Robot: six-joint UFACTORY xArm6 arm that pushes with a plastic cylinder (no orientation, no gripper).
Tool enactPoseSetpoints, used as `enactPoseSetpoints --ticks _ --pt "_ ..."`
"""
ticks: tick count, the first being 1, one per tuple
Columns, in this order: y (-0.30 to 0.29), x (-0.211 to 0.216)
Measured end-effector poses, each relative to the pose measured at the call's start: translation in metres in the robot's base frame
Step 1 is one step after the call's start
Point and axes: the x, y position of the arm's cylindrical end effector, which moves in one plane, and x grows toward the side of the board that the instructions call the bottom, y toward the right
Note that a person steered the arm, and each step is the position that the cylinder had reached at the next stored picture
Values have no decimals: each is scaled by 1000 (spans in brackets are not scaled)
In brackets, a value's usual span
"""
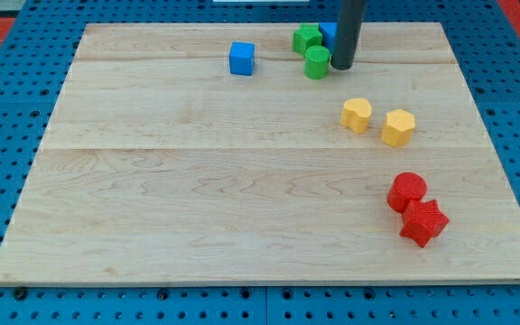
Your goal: Slide the green circle diagonally to the bottom left side of the blue cube
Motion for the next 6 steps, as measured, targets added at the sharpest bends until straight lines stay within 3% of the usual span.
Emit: enactPoseSetpoints --ticks 2,3,4,5,6 --pt "-126 84" --pt "-57 70" --pt "-18 25" --pt "-34 -7" --pt "-72 5"
